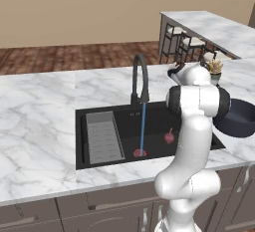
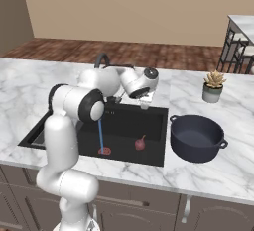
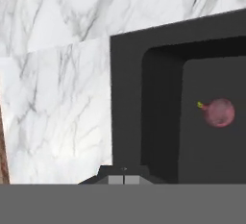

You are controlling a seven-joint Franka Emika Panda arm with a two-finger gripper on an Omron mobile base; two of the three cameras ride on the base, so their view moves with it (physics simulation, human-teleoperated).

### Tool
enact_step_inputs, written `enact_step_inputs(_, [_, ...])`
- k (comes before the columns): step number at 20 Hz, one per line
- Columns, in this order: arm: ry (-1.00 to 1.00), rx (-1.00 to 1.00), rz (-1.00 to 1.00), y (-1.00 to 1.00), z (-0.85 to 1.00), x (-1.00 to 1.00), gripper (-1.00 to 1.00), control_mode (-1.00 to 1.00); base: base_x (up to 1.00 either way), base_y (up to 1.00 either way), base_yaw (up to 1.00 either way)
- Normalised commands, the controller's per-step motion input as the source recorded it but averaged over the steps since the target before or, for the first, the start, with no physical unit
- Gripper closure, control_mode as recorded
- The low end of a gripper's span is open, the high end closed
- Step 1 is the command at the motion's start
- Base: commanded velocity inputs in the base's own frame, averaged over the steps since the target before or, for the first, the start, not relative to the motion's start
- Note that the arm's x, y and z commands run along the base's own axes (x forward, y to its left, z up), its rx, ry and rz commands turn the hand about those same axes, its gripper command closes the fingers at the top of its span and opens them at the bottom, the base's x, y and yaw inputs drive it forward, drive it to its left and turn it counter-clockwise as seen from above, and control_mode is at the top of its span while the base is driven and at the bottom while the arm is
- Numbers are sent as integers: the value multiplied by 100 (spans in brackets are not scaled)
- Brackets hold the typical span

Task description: Dump the onion from the pot into the sink. Then turn on the water and wash the onion. Then turn off the water and put the onion back in the pot.

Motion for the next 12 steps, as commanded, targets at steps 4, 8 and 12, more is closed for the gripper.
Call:
enact_step_inputs(4, [6, -3, 44, -24, -24, -26, 100, -100, 0, 0, 0])
enact_step_inputs(8, [0, -8, 31, 13, -49, -30, 100, -100, 0, 0, 0])
enact_step_inputs(12, [0, -19, 18, 42, -90, -16, 100, -100, 0, 0, 0])
